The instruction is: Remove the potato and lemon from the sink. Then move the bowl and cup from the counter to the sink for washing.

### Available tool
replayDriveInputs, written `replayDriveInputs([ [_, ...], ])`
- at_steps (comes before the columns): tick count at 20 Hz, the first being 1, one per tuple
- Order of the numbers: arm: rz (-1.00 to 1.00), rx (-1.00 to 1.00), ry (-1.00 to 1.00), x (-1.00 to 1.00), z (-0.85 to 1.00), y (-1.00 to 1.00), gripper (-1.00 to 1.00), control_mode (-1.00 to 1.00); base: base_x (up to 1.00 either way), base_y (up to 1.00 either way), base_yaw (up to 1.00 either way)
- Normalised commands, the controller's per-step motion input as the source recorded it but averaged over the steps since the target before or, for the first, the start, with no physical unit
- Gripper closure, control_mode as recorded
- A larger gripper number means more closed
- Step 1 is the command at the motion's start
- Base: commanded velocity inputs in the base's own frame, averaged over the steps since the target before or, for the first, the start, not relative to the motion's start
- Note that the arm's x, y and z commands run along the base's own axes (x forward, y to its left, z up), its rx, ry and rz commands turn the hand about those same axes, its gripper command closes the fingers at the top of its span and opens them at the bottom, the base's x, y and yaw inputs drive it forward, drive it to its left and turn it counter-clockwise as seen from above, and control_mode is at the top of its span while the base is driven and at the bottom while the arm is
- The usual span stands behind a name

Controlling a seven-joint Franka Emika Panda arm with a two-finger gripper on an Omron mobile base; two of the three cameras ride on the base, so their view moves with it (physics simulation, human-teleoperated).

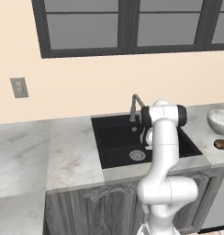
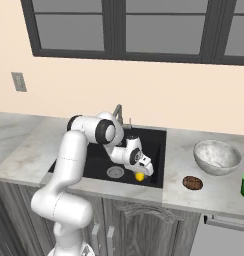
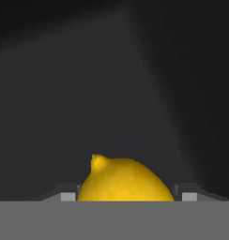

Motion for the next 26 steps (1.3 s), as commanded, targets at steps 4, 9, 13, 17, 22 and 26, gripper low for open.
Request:
replayDriveInputs([
  [4, 0.0, 0.0, 0.0, -0.07, 0.0, -0.24, 1.0, -1.0, 0.0, 0.0, 0.0],
  [9, 0.0, 0.0, 0.0, -0.09, 0.05, -0.29, 1.0, -1.0, 0.0, 0.0, 0.0],
  [13, 0.0, 0.0, 0.0, -0.1, 0.15, -0.28, 1.0, -1.0, 0.0, 0.0, 0.0],
  [17, 0.0, 0.0, 0.0, -0.1, 0.2, -0.3, 1.0, -1.0, 0.0, 0.0, 0.0],
  [22, 0.0, 0.0, 0.0, -0.09, 0.25, -0.32, 1.0, -1.0, 0.0, 0.0, 0.0],
  [26, 0.0, 0.0, 0.0, -0.09, 0.26, -0.31, 1.0, -1.0, 0.0, 0.0, 0.0],
])
